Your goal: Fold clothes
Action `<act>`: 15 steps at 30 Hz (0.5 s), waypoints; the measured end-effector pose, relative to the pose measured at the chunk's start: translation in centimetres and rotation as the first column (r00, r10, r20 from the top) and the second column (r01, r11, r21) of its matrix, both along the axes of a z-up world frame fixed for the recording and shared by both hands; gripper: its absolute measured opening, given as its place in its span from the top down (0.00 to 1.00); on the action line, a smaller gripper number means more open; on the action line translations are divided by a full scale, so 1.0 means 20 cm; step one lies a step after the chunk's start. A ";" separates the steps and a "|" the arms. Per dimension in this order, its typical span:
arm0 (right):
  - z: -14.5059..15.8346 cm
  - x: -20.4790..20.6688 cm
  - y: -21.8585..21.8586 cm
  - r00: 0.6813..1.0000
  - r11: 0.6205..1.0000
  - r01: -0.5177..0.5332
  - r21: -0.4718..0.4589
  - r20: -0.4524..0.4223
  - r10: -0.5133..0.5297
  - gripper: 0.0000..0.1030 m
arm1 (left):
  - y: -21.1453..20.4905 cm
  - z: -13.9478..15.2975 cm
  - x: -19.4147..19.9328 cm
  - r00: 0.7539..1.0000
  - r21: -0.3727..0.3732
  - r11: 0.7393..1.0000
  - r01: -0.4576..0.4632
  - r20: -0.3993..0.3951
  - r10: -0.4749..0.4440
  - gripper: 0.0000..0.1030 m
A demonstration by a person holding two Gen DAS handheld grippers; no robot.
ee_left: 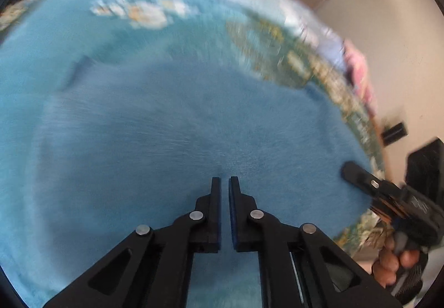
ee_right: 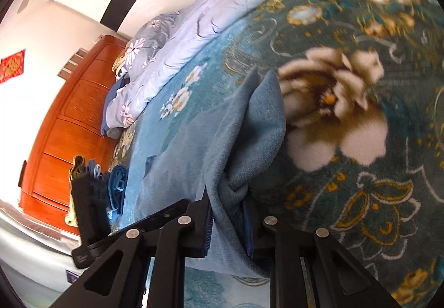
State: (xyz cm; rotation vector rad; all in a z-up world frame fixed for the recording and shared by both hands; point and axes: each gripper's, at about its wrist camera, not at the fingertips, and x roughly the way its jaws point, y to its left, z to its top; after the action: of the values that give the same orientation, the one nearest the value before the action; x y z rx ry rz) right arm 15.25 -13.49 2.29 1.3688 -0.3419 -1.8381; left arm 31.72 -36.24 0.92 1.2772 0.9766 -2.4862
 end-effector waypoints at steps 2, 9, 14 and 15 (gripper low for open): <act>0.07 0.03 -0.05 0.999 0.999 -0.017 0.034 -0.036 0.019 0.82 | -0.04 0.04 0.15 0.999 0.002 1.000 -0.020 -0.031 0.021 0.93; 0.28 0.20 -0.35 0.977 0.986 -0.113 0.123 -0.165 0.133 0.82 | -0.27 0.04 0.66 0.980 0.051 0.981 -0.186 -0.057 0.189 0.93; 0.34 0.35 -0.63 0.948 0.962 -0.182 0.204 -0.224 0.227 0.82 | -0.37 0.00 0.86 0.959 0.093 0.958 -0.272 -0.058 0.278 0.93; 0.33 0.37 -0.68 0.944 0.958 -0.195 0.211 -0.224 0.241 0.82 | -0.39 -0.01 0.89 0.955 0.102 0.954 -0.284 -0.059 0.290 0.93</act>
State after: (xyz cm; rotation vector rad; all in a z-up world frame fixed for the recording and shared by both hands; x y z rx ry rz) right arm 22.72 -27.00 8.96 1.2243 0.1127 -1.8603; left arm 49.50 -43.95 0.74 0.9900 1.2126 -2.2999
